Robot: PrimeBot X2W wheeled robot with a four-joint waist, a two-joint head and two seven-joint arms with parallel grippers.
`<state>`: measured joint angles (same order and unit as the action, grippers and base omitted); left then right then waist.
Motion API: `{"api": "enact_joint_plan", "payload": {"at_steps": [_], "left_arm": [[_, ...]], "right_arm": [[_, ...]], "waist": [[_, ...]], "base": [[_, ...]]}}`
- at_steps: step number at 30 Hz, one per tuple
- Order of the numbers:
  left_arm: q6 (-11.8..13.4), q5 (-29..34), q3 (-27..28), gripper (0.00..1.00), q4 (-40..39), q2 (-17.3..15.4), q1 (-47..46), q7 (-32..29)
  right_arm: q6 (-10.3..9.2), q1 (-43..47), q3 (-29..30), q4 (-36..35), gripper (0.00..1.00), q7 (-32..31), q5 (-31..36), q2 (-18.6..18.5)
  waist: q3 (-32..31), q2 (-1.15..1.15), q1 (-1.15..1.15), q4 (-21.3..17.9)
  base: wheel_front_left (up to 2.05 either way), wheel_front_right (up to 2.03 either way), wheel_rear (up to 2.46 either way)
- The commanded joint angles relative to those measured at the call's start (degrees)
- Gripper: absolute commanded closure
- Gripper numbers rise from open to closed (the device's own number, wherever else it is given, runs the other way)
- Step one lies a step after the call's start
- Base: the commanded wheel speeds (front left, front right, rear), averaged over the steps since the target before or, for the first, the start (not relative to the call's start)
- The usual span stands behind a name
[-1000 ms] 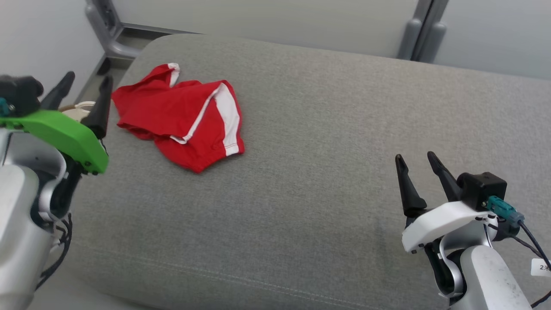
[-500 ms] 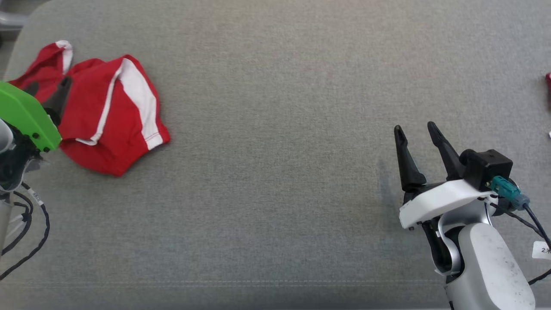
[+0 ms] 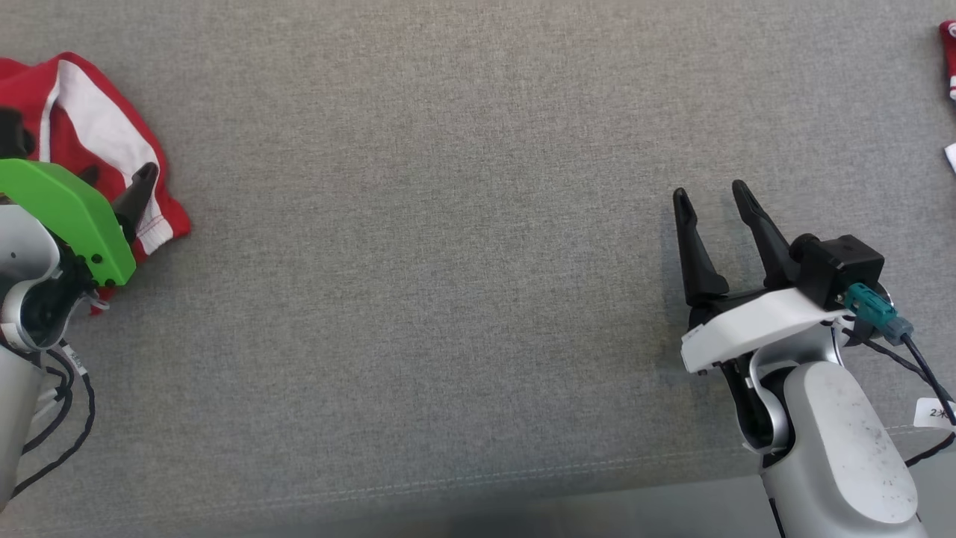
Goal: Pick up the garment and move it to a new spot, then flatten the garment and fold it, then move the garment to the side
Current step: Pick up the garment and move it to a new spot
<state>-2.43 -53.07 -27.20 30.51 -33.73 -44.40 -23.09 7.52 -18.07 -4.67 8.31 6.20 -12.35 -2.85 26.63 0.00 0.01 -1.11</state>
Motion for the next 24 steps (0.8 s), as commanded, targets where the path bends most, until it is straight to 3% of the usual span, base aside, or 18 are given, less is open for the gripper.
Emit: {"api": "enact_joint_plan", "payload": {"at_steps": [1,9,10,11,13,14,15,24], "left_arm": [[0.46,1.1,-0.32,0.0,0.28,-0.59,0.18,0.3],[1.85,4.01,-1.92,0.0,2.25,-1.0,-0.63,1.66],[1.72,4.03,-2.0,0.13,2.43,-0.97,-0.61,1.71],[1.66,3.97,-2.07,0.47,2.59,-0.93,-0.55,1.73],[1.34,3.77,-2.19,0.71,2.89,-0.86,-0.51,1.64],[1.2,3.78,-2.27,0.96,2.99,-0.91,-0.55,1.68],[1.05,3.94,-2.32,1.0,3.02,-1.0,-0.67,1.83],[-0.63,5.42,-2.94,1.0,1.75,-1.64,-3.26,3.91]], "right_arm": [[-0.07,-0.9,-0.26,0.04,0.0,0.42,-0.16,-0.09],[-0.07,-1.98,-0.73,-0.33,0.0,0.62,0.46,-0.1],[-0.07,-1.98,-0.66,-0.24,0.0,0.65,0.52,-0.1],[-0.07,-1.95,-0.56,-0.11,0.0,0.7,0.56,-0.1],[-0.07,-1.97,-0.4,0.16,0.0,0.74,0.64,-0.1],[-0.07,-2.03,-0.35,0.35,0.0,0.85,0.68,-0.1],[-0.07,-2.11,-0.34,0.52,0.0,0.95,0.7,-0.1],[-0.07,-1.32,-0.25,2.23,0.0,1.69,-0.01,-0.1]], "waist": [[1.96,0.0,-0.01,-0.97],[3.6,0.0,-0.01,-0.94],[3.66,0.0,-0.01,-0.92],[3.65,0.0,-0.01,-0.88],[3.49,0.0,-0.01,-0.8],[3.34,0.0,-0.01,-0.76],[3.12,0.0,-0.01,-0.72],[-1.21,0.0,-0.01,-0.79]], "base": [[0.0,0.0,0.0],[0.0,0.0,0.0],[0.0,0.0,0.0],[0.0,0.0,0.0],[0.0,0.0,0.0],[0.0,0.0,0.0],[0.0,0.0,0.0],[0.0,0.0,0.0]]}}
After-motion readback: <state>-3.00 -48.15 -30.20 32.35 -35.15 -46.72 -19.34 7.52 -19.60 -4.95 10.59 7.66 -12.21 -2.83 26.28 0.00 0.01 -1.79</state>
